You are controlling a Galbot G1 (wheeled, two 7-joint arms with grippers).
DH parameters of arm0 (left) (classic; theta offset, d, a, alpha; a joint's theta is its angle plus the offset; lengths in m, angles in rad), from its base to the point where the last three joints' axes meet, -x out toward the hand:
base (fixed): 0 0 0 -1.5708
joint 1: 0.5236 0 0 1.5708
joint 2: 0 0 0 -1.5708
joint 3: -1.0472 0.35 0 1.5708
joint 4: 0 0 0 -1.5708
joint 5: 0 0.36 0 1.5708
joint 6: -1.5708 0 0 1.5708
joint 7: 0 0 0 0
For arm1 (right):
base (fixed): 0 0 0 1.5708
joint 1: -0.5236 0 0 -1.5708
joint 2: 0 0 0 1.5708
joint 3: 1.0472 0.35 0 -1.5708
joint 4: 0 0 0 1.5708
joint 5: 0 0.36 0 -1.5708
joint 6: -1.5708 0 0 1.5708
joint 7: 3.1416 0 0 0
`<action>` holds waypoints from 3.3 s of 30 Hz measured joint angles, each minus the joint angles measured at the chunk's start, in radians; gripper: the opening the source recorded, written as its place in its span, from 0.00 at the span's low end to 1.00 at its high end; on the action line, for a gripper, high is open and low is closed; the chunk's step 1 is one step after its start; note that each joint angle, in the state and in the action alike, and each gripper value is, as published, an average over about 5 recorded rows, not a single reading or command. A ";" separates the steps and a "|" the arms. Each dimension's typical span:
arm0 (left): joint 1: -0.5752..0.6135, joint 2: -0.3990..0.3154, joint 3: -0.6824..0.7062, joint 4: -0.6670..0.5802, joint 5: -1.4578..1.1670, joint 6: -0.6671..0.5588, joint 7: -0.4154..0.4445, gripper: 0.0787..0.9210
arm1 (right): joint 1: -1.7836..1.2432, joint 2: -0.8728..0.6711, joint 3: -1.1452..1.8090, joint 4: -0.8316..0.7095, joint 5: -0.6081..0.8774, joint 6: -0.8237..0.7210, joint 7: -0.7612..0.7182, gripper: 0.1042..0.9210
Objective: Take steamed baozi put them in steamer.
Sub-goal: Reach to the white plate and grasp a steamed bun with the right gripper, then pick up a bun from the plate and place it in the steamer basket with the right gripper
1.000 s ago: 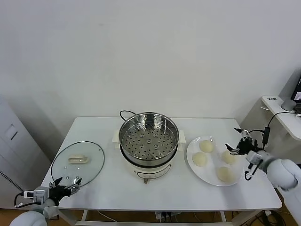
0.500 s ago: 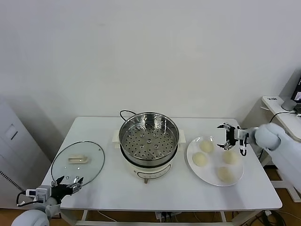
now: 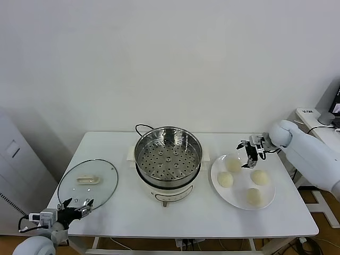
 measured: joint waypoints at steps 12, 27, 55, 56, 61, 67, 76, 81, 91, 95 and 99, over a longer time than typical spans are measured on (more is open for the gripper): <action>0.001 -0.006 0.001 -0.003 0.000 -0.002 0.000 0.88 | -0.007 0.085 0.006 -0.109 -0.081 0.020 -0.012 0.88; 0.009 -0.005 0.001 -0.004 0.010 -0.004 0.000 0.88 | -0.046 0.137 0.070 -0.173 -0.131 0.017 -0.016 0.58; 0.015 -0.025 0.002 -0.026 0.019 -0.002 -0.006 0.88 | 0.203 0.059 -0.129 0.022 0.069 0.059 -0.082 0.49; 0.015 -0.025 0.003 -0.026 0.019 -0.002 -0.006 0.88 | 0.227 0.059 -0.143 0.030 0.082 0.072 -0.088 0.49; 0.012 -0.022 0.007 -0.026 0.019 -0.002 -0.006 0.88 | 0.328 0.085 -0.190 0.053 0.136 0.156 -0.118 0.50; 0.004 -0.026 0.019 -0.029 0.020 0.001 -0.006 0.88 | 0.388 0.157 -0.202 0.048 0.154 0.319 -0.151 0.50; 0.002 -0.017 0.022 -0.028 0.019 0.001 -0.006 0.88 | 0.410 0.272 -0.165 0.053 0.080 0.556 -0.166 0.50; 0.001 -0.012 0.024 -0.025 0.018 0.001 -0.006 0.88 | 0.392 0.316 -0.135 0.073 -0.014 0.629 -0.148 0.50; -0.002 -0.013 0.030 -0.026 0.018 0.002 -0.008 0.88 | 0.307 0.379 -0.065 0.114 -0.262 0.706 -0.082 0.50; -0.001 -0.014 0.030 -0.023 0.018 0.000 -0.009 0.88 | 0.263 0.398 -0.036 0.123 -0.363 0.712 -0.059 0.50; -0.002 -0.014 0.030 -0.021 0.018 -0.001 -0.009 0.88 | 0.222 0.415 -0.009 0.124 -0.449 0.712 -0.041 0.50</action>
